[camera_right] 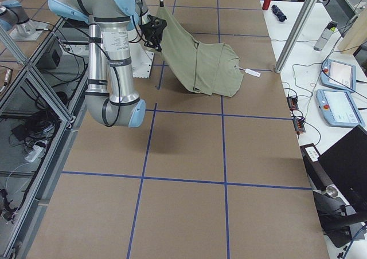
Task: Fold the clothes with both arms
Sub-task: 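Lift the hem with both grippers and carry it toward the collar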
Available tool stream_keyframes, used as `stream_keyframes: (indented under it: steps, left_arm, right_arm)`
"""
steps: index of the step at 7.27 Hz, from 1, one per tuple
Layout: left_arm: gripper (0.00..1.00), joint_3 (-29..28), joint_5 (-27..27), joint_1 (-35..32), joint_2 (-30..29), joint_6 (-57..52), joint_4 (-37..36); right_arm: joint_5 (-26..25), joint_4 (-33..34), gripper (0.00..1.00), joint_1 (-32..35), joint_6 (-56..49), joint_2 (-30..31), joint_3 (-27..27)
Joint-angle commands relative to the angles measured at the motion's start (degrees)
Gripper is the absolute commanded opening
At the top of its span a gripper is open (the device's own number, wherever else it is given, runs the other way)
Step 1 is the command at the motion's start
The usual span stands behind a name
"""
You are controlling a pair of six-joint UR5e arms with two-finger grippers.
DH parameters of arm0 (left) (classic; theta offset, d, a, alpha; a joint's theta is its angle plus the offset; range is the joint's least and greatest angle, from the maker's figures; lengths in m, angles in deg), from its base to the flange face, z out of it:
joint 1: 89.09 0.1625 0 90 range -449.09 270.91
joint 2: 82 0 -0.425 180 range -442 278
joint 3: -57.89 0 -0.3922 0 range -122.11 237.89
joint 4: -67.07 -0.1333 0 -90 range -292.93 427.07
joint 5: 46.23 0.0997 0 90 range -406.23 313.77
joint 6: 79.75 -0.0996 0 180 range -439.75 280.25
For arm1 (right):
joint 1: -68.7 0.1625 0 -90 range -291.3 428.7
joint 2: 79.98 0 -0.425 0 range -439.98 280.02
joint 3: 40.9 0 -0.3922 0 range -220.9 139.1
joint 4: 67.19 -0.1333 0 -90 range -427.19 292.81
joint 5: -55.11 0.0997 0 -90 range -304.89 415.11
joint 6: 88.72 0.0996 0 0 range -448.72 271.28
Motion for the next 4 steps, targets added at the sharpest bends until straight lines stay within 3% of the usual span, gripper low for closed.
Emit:
stream_keyframes:
  steps: [1, 2, 4]
  left_arm:
    - [0.0, -9.17, -1.53, -9.44, -9.2, -13.3, -4.43]
    - [0.0, -15.75, -1.54, -12.98, -10.36, -17.62, -4.17]
    - [0.0, -23.78, -6.94, -24.73, -15.89, -26.51, -4.34]
  right_arm:
    - [1.05, -0.09, 0.0, 7.65, -11.53, -3.83, 4.89]
    - [2.01, -6.63, 0.0, 12.13, -14.81, -4.18, 11.19]
    - [10.68, -22.53, 0.0, 23.02, -22.09, -4.8, 26.74]
